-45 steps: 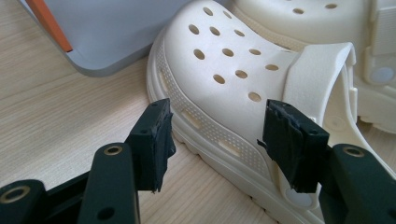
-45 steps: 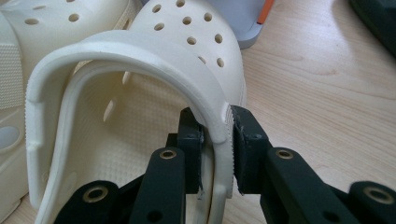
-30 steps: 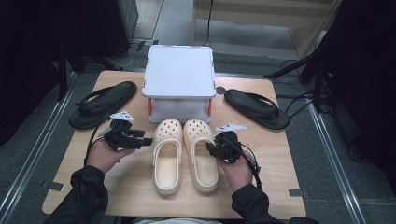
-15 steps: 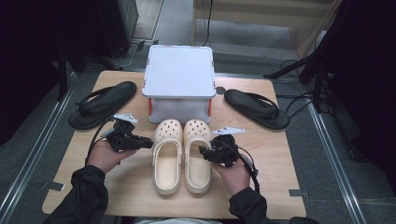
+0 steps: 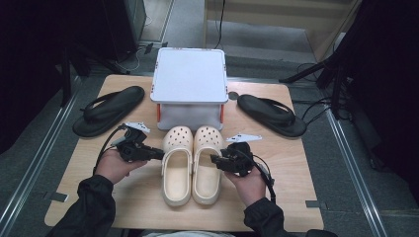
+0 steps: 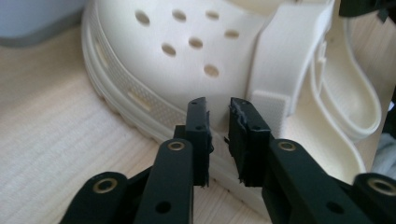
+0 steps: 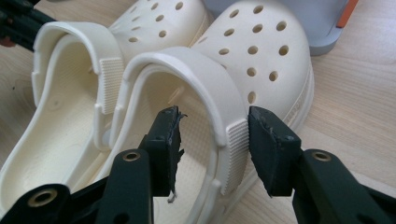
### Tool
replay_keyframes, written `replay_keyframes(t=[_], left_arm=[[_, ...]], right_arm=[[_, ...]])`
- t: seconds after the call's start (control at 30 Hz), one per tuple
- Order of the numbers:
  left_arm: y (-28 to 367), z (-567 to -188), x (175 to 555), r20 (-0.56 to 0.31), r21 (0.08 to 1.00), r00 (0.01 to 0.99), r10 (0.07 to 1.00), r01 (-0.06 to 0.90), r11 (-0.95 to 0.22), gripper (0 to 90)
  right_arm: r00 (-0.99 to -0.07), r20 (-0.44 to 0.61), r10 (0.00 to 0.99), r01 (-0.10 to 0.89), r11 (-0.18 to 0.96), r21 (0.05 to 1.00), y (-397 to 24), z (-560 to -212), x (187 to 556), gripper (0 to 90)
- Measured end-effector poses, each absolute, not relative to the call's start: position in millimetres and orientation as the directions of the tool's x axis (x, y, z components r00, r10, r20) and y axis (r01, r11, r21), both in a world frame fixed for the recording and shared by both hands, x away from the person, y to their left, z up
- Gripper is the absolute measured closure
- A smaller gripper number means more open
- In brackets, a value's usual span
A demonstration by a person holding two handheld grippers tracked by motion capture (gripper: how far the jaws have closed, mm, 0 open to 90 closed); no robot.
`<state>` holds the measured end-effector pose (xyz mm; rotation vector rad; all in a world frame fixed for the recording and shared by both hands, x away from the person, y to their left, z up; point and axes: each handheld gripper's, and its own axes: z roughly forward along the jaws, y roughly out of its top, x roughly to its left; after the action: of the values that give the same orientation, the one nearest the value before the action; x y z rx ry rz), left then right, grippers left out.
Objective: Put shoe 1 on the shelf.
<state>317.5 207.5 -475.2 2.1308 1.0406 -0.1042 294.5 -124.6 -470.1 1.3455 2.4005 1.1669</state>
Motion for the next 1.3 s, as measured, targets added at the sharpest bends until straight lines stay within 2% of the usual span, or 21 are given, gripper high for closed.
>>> replay_keyframes(t=[0.1, 0.53, 0.87, 1.07, 1.3], left_arm=[[209.1, -467.1, 319.7, -0.363, 0.614, 0.674, 0.644, 0.693, -0.378, 81.8], [207.9, -435.1, 347.2, -0.355, 0.649, 0.675, 0.647, 0.676, -0.35, 80.6], [203.0, -407.9, 378.3, -0.345, 0.661, 0.686, 0.641, 0.662, -0.353, 81.1], [198.0, -392.6, 394.9, -0.334, 0.677, 0.705, 0.626, 0.641, -0.361, 85.7], [195.8, -371.2, 417.9, -0.307, 0.686, 0.702, 0.643, 0.631, -0.362, 85.7]], right_arm=[[-0.592, 0.229, 0.772, 0.651, 0.291, 0.702, -127.0, -464.3, 291.8, 55.2], [-0.66, 0.229, 0.716, 0.604, 0.324, 0.728, -126.4, -443.7, 268.9, 54.8], [-0.691, 0.243, 0.681, 0.601, 0.353, 0.717, -117.0, -449.1, 260.8, 56.7], [-0.686, 0.236, 0.688, 0.603, 0.356, 0.714, -115.9, -453.1, 260.7, 53.4], [-0.685, 0.244, 0.687, 0.61, 0.358, 0.707, -108.5, -457.7, 262.3, 50.4]])
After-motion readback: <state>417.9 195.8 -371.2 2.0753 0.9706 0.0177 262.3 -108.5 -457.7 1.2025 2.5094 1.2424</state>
